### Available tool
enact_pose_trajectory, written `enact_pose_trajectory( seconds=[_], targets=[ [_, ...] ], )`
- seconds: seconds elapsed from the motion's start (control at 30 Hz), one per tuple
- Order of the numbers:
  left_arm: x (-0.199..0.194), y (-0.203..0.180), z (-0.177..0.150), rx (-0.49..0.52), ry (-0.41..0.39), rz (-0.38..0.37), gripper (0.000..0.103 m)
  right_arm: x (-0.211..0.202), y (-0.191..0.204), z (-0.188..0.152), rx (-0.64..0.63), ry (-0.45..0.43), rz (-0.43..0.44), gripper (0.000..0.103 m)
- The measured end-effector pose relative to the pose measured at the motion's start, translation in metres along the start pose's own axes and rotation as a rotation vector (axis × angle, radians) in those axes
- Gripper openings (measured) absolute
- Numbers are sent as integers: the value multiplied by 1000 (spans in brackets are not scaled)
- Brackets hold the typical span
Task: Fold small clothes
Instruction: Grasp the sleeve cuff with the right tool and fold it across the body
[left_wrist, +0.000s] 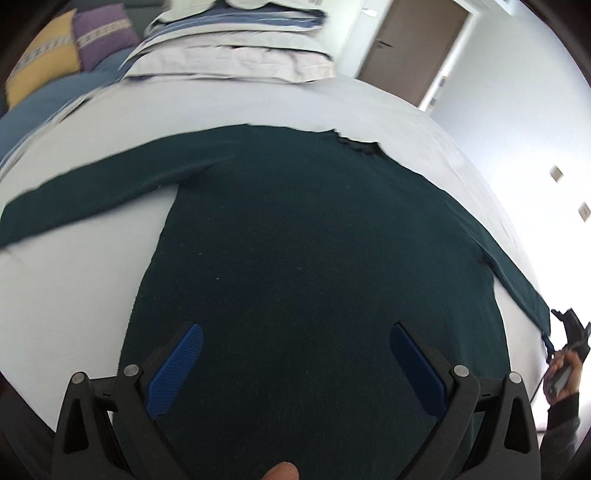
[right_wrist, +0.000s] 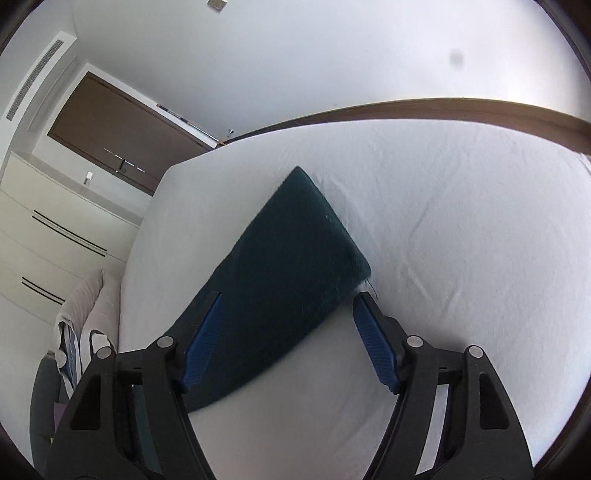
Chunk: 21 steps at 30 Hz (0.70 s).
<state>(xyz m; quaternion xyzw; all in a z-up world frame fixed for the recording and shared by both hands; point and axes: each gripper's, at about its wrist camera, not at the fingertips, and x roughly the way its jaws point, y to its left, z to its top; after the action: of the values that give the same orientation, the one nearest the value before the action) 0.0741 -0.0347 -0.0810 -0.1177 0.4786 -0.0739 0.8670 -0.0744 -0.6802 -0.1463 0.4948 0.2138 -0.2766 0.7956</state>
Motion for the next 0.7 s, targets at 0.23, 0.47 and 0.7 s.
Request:
enact_pose_trajectory(
  seconds=[0.23,0.47,0.7],
  targets=[
    [17,17,15,-32,81,29,103,19,13,34,-43,24,-50,12],
    [14,43,30,-120,54,-75,103,4,145,7,-315,-12,31,7],
    [9,66,48,-180,3,-189,103,24,335,-100,-651,121,244,7]
  ],
)
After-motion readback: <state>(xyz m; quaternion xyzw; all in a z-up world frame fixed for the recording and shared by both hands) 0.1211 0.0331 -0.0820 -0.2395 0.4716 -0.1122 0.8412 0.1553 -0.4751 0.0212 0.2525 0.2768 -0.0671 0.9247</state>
